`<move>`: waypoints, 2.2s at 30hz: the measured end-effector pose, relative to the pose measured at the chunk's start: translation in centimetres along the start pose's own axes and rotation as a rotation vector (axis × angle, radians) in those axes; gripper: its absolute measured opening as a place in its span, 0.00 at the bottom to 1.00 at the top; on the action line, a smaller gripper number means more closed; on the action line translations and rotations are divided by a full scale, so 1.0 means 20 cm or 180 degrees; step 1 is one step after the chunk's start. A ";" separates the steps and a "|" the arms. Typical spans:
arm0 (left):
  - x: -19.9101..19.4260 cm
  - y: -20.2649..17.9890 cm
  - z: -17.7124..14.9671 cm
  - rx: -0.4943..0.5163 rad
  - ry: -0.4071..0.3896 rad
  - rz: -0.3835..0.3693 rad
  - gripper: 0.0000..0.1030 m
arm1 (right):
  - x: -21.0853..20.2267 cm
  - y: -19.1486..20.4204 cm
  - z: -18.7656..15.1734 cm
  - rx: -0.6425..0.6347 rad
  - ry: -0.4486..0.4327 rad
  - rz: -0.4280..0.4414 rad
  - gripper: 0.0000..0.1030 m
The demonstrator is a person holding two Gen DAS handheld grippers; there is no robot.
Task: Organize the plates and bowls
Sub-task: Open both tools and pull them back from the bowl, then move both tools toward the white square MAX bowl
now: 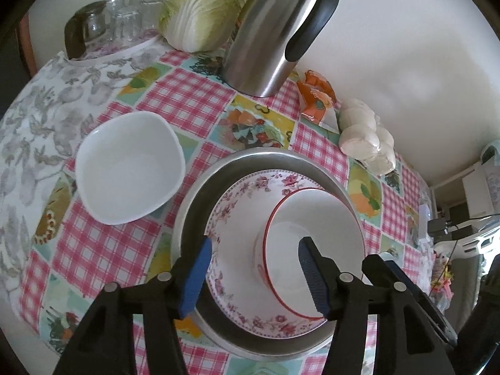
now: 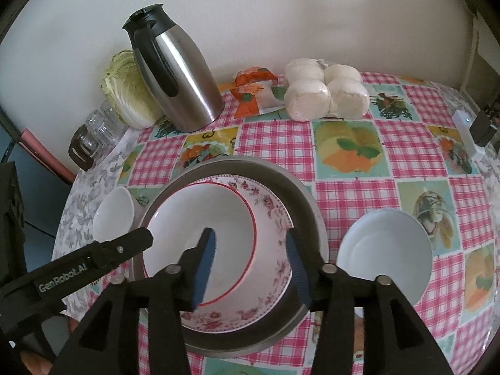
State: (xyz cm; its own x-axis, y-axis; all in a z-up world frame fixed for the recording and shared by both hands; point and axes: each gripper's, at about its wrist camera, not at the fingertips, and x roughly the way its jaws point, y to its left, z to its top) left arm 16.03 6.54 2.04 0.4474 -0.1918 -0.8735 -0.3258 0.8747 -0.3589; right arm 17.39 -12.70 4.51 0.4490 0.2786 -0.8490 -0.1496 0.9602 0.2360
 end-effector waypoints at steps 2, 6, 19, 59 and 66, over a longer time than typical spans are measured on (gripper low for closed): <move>0.00 0.00 -0.02 -0.0013 0.0023 0.0053 0.61 | -0.01 0.00 -0.01 -0.0033 -0.0004 -0.0041 0.57; -0.01 0.01 -0.04 -0.0010 0.0012 0.0120 0.63 | -0.05 0.00 -0.04 -0.0099 -0.0027 -0.0119 0.64; -0.10 0.03 -0.10 0.0016 -0.0084 0.0187 0.83 | -0.09 0.02 -0.15 -0.0218 -0.0026 -0.0180 0.79; -0.20 0.24 -0.20 -0.0038 -0.0414 0.0360 1.00 | -0.20 0.11 -0.34 -0.0414 -0.0654 -0.0023 0.88; -0.19 0.37 -0.15 -0.0270 -0.0395 0.0206 1.00 | -0.14 0.11 -0.35 -0.0333 -0.0555 -0.0065 0.88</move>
State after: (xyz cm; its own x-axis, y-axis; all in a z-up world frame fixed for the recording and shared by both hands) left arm 9.49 12.41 1.73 0.5210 -0.0750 -0.8503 -0.4241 0.8417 -0.3341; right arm 9.64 -11.48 4.17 0.5974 0.2672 -0.7562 -0.2256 0.9608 0.1613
